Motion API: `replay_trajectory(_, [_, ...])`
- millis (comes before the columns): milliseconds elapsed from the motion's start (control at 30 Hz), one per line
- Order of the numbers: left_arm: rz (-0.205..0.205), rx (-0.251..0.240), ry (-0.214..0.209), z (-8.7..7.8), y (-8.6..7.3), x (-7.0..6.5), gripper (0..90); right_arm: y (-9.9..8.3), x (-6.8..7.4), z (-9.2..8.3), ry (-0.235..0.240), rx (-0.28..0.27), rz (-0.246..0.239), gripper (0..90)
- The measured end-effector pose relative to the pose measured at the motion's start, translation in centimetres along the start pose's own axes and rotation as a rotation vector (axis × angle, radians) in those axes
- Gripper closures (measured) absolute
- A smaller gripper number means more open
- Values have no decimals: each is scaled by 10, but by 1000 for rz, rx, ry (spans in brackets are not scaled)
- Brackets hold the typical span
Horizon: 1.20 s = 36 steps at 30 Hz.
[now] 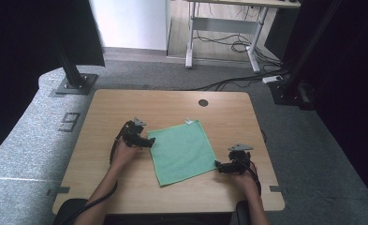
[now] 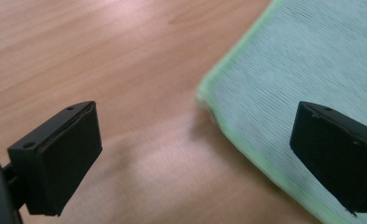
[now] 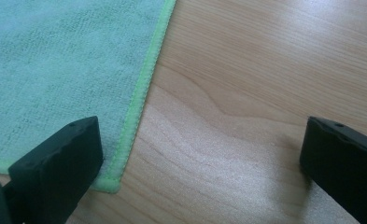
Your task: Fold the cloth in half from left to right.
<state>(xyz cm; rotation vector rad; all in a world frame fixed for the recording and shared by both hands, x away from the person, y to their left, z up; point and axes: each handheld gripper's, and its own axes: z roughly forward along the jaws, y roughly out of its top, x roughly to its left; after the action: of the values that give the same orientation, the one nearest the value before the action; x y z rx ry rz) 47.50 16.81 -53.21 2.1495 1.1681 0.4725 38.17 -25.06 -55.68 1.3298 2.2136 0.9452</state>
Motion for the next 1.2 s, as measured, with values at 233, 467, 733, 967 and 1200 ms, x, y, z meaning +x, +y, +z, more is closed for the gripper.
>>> replay_trajectory(233, [-40, 2, 41, 12, 5, 12, 23, 0, 0, 0, 0, 0, 3, 0])
replay_trajectory(467, [-60, 20, 50, 23, 1, 17, 14, 1, 1, 1, 1, 1, 3, 0])
replay_trajectory(733, [-69, 24, 34, 17, -6, 21, 15, 2, 2, 0, 2, 15, -1, 10])
replay_trajectory(967, [-60, 23, 23, 7, -17, 25, 13, 6, 5, -2, 20, 48, -10, 29])
replay_trajectory(1200, [-56, 26, 23, 4, -19, 26, 11, 10, 11, -4, 44, 37, -28, 0])
